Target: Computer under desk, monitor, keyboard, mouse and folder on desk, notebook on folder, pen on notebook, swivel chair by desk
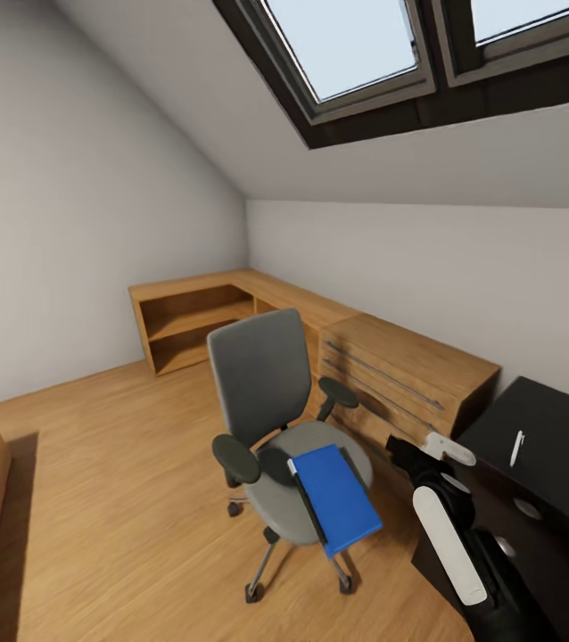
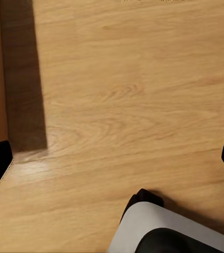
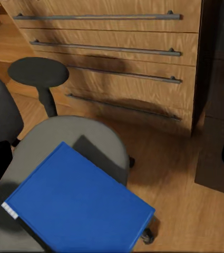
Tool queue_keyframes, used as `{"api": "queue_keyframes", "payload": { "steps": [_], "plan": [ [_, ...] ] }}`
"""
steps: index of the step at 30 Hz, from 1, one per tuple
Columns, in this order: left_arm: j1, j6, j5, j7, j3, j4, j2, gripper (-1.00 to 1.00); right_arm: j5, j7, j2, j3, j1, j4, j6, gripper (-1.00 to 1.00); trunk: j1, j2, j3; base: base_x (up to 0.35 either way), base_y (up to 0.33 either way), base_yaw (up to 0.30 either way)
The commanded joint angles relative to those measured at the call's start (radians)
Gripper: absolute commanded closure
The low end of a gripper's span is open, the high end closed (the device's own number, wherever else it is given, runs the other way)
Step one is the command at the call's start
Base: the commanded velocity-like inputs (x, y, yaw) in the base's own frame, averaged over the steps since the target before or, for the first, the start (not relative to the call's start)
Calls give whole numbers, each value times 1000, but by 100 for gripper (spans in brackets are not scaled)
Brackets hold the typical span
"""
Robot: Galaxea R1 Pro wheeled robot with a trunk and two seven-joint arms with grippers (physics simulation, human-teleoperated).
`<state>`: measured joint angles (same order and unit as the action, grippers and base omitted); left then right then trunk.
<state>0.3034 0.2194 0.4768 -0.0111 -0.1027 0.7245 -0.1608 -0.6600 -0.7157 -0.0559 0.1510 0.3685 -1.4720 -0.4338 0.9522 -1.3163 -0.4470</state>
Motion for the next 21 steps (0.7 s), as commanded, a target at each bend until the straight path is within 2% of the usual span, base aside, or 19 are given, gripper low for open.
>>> {"api": "queue_keyframes", "payload": {
  "steps": [1,6,10,11,12,18,20,21],
  "plan": [
    [0,2,9,-1,1,1,0,-100,-6,-8,-1,2,1,-1,-3,-100,0,-1,0,-59,161,-248],
    [0,2,8,-1,1,2,0,-100,-11,-8,0,2,1,2,-3,-100,0,-1,2,-25,69,-242],
    [0,3,12,-1,-5,33,-3,-100,-39,-7,2,3,0,5,0,-100,4,-8,-1,-4,11,-72],
    [0,3,15,-1,-11,54,-4,-100,-58,-7,2,3,0,5,0,-100,8,-15,-4,-2,5,-30],
    [0,2,23,-1,-26,86,-4,-100,-109,-7,1,2,0,5,-1,-100,11,-22,-7,-1,2,-12],
    [0,2,28,-1,-38,108,-2,-100,-183,-7,-4,0,-4,1,-4,-100,34,-64,-26,0,1,-6],
    [0,0,29,-1,-40,135,-2,-100,-208,-6,-4,0,-8,0,-6,-100,42,-78,-32,0,0,-2],
    [0,-5,29,0,-42,194,-2,-100,-226,-6,-5,0,-10,-1,-7,-100,46,-85,-35,0,0,0]
  ]
}}
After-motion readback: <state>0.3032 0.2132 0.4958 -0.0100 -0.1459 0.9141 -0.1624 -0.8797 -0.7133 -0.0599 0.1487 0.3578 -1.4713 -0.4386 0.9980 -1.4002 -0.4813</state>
